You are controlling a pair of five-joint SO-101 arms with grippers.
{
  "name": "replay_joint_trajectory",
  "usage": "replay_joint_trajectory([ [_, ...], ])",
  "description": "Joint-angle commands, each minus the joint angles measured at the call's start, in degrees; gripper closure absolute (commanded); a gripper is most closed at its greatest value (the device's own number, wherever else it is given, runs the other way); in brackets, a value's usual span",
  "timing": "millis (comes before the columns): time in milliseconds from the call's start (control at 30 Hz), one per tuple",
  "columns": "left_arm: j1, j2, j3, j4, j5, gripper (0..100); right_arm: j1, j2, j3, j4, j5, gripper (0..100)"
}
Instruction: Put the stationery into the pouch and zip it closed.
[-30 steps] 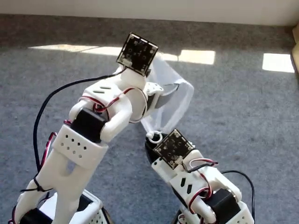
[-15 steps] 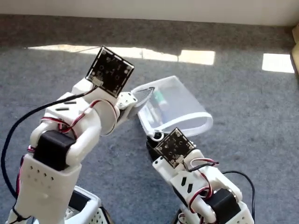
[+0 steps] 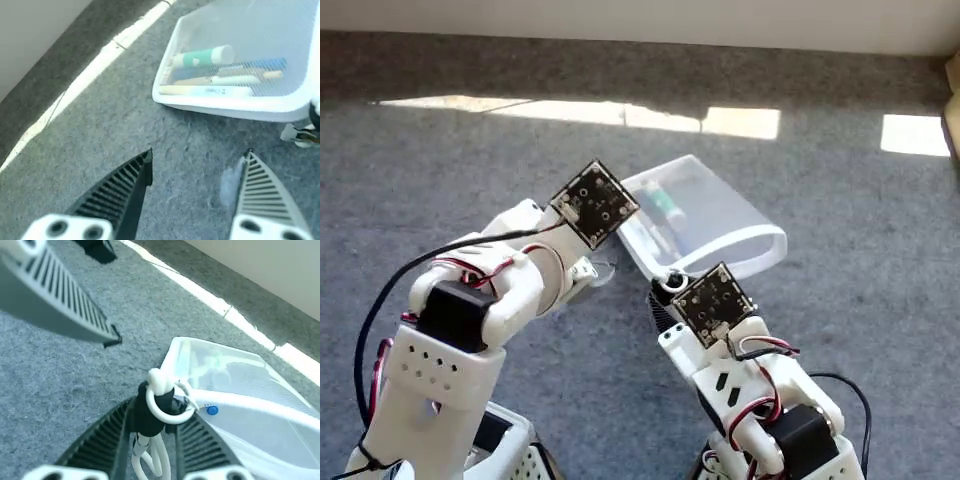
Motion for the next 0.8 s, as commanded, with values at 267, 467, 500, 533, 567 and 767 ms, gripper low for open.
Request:
replay_joint_trajectory([
  [267, 5.6, -0.9, 14.5, -18.3, -0.7, 73, 0.8, -0.4, -1.0, -0.2, -0.8, 99.4],
  [467, 7.3, -0.9, 17.8, -23.6, -0.5, 73, 0.8, -0.4, -2.9, -0.3, -2.4, 99.4],
  [500, 7.4, -0.9, 18.4, -24.7, -0.5, 73, 0.8, -0.4, -3.2, -0.2, -3.0, 99.4],
  [533, 7.4, -0.9, 18.9, -25.4, -0.5, 73, 0.8, -0.4, -3.2, -0.2, -3.3, 99.4],
  [567, 7.4, -0.9, 19.2, -25.9, -0.5, 73, 0.8, -0.4, -3.1, -0.2, -3.3, 99.4],
  [767, 8.0, -0.4, 19.6, -28.7, 3.0, 73, 0.7, -0.4, -3.1, -0.2, -3.6, 99.4],
])
